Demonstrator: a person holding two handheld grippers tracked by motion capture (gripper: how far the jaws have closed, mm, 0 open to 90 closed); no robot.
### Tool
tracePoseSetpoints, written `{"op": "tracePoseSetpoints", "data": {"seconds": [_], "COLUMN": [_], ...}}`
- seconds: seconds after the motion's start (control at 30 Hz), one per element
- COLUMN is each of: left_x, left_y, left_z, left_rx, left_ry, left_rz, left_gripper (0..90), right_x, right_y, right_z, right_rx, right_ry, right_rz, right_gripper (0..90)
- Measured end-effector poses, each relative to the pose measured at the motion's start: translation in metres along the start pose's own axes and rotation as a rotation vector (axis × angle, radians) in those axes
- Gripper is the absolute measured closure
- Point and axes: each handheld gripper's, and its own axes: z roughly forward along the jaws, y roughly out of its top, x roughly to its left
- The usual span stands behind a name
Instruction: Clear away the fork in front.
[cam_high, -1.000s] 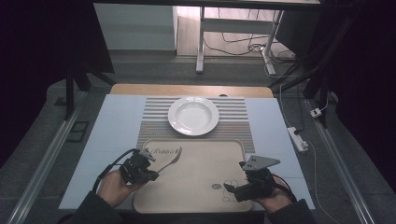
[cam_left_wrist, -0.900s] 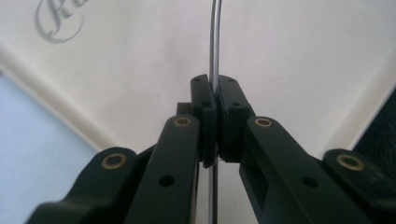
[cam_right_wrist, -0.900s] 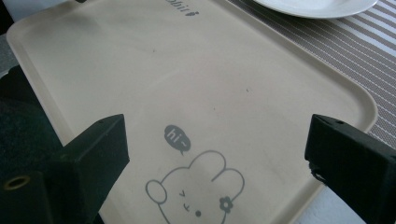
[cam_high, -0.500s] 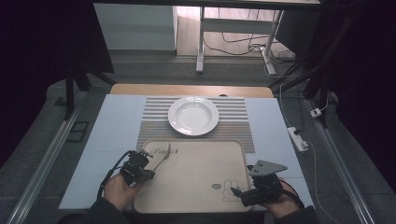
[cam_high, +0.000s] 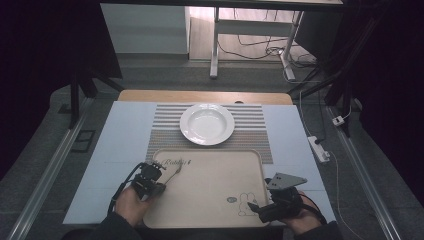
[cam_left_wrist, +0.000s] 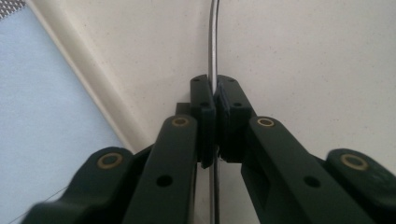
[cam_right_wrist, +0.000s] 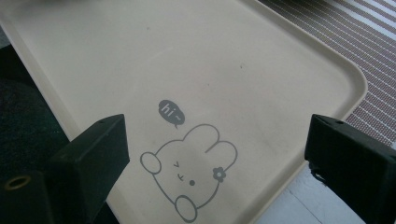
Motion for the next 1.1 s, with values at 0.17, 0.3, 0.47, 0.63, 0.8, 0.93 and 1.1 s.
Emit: {"op": "tracePoseSetpoints", "data": {"seconds": [0.17, 0.3, 0.47, 0.63, 0.8, 0.93, 1.1], "left_x": [0.002, 0.003, 0.005, 0.007, 0.017, 0.018, 0.001], "left_y": [0.000, 0.002, 0.016, 0.034, 0.047, 0.056, 0.063], "left_z": [-0.002, -0.007, -0.011, -0.008, 0.003, 0.012, 0.023], "left_rx": [-0.007, -0.049, -0.102, -0.123, -0.134, -0.143, -0.126], "left_ry": [-0.020, -0.041, -0.069, -0.064, -0.040, -0.062, -0.120], "left_rz": [0.005, 0.022, 0.071, 0.098, 0.077, 0.070, 0.119], "left_gripper": [81.0, 77.1, 82.2, 88.8, 88.9, 88.9, 88.8], "right_x": [0.000, -0.001, -0.002, -0.002, -0.002, -0.002, -0.003], "right_y": [0.000, 0.000, 0.000, 0.000, -0.001, -0.001, -0.001], "right_z": [0.000, -0.001, -0.002, -0.001, -0.001, -0.001, -0.002], "right_rx": [0.004, 0.004, -0.004, 0.001, 0.004, 0.005, 0.003], "right_ry": [-0.002, -0.005, -0.007, -0.009, -0.009, -0.010, -0.011], "right_rz": [-0.004, -0.009, -0.007, -0.016, -0.018, -0.021, -0.018], "right_gripper": [6.7, 6.7, 6.7, 6.7, 6.7, 6.7, 6.7]}}
